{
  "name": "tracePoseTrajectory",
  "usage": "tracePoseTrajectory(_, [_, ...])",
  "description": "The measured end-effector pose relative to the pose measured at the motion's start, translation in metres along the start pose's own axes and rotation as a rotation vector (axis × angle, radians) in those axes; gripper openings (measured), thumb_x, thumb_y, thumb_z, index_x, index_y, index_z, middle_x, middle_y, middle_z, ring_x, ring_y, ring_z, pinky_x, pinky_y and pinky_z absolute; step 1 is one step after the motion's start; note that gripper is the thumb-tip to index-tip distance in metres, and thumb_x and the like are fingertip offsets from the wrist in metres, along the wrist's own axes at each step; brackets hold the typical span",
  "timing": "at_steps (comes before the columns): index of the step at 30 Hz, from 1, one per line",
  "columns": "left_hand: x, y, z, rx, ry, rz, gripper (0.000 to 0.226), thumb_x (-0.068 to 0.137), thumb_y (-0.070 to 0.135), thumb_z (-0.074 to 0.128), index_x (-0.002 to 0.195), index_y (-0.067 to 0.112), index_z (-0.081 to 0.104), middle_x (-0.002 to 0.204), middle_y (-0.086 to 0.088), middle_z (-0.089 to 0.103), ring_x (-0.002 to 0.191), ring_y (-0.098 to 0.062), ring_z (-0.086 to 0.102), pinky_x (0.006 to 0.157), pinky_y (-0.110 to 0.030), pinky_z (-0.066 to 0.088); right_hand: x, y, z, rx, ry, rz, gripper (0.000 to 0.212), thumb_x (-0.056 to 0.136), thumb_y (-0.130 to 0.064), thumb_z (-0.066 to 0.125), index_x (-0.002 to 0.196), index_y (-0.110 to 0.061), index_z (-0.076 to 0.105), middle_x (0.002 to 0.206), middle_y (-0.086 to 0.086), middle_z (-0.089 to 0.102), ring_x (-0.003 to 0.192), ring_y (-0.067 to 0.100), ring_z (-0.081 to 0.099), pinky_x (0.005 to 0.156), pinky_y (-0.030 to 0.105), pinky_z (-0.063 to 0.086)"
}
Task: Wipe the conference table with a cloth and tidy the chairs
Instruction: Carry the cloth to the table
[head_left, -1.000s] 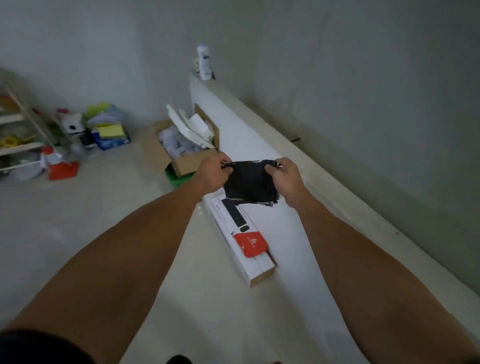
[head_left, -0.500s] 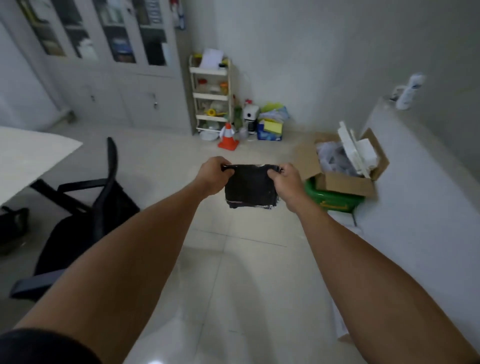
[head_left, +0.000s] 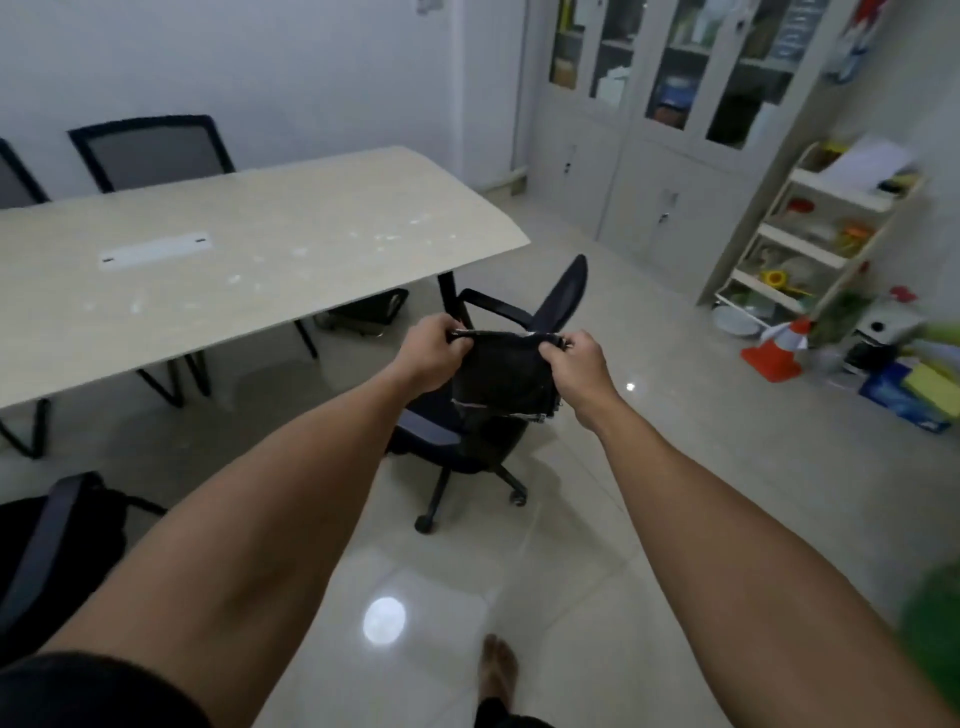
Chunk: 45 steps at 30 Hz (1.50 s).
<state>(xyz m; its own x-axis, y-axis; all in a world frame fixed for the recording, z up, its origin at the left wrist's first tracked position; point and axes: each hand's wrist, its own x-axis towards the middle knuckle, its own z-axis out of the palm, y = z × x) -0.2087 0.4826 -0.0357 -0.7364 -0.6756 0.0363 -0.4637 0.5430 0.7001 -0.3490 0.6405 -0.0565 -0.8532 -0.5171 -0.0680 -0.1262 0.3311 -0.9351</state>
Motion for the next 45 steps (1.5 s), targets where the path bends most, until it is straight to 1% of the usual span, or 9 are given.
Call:
tracePoseTrajectory(3, [0.01, -0.049, -0.04, 0.002, 0.099, -0.12, 0.016, 0.099, 0.026, 0.064, 0.103, 0.012, 0.071, 0.092, -0.002, 0.068, 0.089, -0.022, 0.063, 0.073, -0.028, 0.04, 0.024, -0.022, 0.064, 0.0, -0.136, -0.059, 0.01, 0.099, -0.018, 0.064, 0.101, -0.009, 0.062, 0.095, 0.007, 0.066, 0.086, 0.021, 0.062, 0.079, 0.04, 0.054])
tracePoseTrajectory(10, [0.025, -0.117, -0.117, -0.016, 0.303, -0.322, 0.023, 0.1, 0.026, 0.064, 0.089, 0.006, 0.068, 0.086, -0.011, 0.068, 0.082, -0.027, 0.061, 0.07, -0.037, 0.044, 0.074, -0.072, 0.182, -0.032, -0.402, -0.16, 0.011, 0.103, -0.017, 0.061, 0.109, -0.008, 0.061, 0.085, 0.001, 0.058, 0.075, 0.015, 0.055, 0.055, 0.02, 0.04])
tracePoseTrajectory(17, [0.051, -0.164, -0.17, -0.03, 0.495, -0.491, 0.037, 0.103, 0.036, 0.06, 0.082, 0.005, 0.061, 0.077, -0.008, 0.06, 0.077, -0.029, 0.056, 0.065, -0.036, 0.039, 0.121, -0.123, 0.278, -0.016, -0.607, -0.249, 0.01, 0.104, -0.018, 0.054, 0.113, -0.014, 0.056, 0.093, 0.0, 0.057, 0.078, 0.013, 0.051, 0.062, 0.027, 0.04])
tracePoseTrajectory(21, [0.062, -0.18, -0.176, -0.076, 0.55, -0.523, 0.036, 0.105, 0.039, 0.056, 0.1, 0.004, 0.06, 0.099, -0.012, 0.065, 0.092, -0.03, 0.059, 0.076, -0.037, 0.043, 0.137, -0.131, 0.308, -0.013, -0.703, -0.262, 0.011, 0.105, -0.019, 0.049, 0.114, -0.014, 0.052, 0.098, 0.003, 0.056, 0.084, 0.018, 0.052, 0.07, 0.034, 0.041])
tracePoseTrajectory(28, [0.097, -0.214, -0.192, -0.137, 0.578, -0.54, 0.032, 0.106, 0.039, 0.052, 0.095, 0.009, 0.054, 0.083, -0.001, 0.055, 0.081, -0.032, 0.055, 0.063, -0.037, 0.034, 0.168, -0.142, 0.356, -0.016, -0.752, -0.271, 0.014, 0.105, -0.017, 0.046, 0.115, -0.01, 0.053, 0.093, 0.002, 0.055, 0.082, 0.018, 0.051, 0.073, 0.035, 0.04])
tracePoseTrajectory(33, [0.121, -0.25, -0.208, -0.19, 0.585, -0.548, 0.029, 0.107, 0.039, 0.052, 0.107, 0.01, 0.054, 0.096, 0.0, 0.058, 0.087, -0.018, 0.054, 0.076, -0.033, 0.037, 0.184, -0.143, 0.399, -0.019, -0.776, -0.27, 0.017, 0.106, -0.016, 0.045, 0.118, -0.007, 0.052, 0.092, 0.001, 0.051, 0.08, 0.017, 0.046, 0.072, 0.035, 0.038])
tracePoseTrajectory(36, [0.137, -0.283, -0.231, -0.204, 0.533, -0.531, 0.033, 0.104, 0.043, 0.052, 0.091, 0.013, 0.053, 0.078, 0.006, 0.051, 0.071, -0.015, 0.047, 0.065, -0.035, 0.035, 0.195, -0.149, 0.435, -0.024, -0.794, -0.273, 0.017, 0.106, -0.02, 0.044, 0.118, -0.01, 0.051, 0.096, 0.003, 0.052, 0.082, 0.018, 0.048, 0.073, 0.036, 0.039])
tracePoseTrajectory(40, [0.168, -0.354, -0.269, -0.339, 0.436, -0.538, 0.055, 0.089, 0.064, 0.051, 0.09, 0.009, 0.056, 0.08, -0.003, 0.057, 0.075, -0.025, 0.056, 0.065, -0.054, 0.058, 0.207, -0.165, 0.488, -0.044, -0.791, -0.25, 0.016, 0.104, -0.023, 0.043, 0.115, -0.014, 0.05, 0.102, 0.007, 0.057, 0.085, 0.022, 0.053, 0.074, 0.037, 0.044])
tracePoseTrajectory(45, [0.192, -0.362, -0.322, -0.461, 0.415, -0.537, 0.027, 0.107, 0.037, 0.051, 0.088, 0.017, 0.046, 0.096, -0.016, 0.065, 0.084, -0.031, 0.066, 0.074, -0.062, 0.062, 0.22, -0.192, 0.55, -0.058, -0.733, -0.243, 0.012, 0.103, -0.028, 0.045, 0.11, -0.022, 0.052, 0.094, 0.003, 0.06, 0.078, 0.021, 0.053, 0.07, 0.034, 0.042])
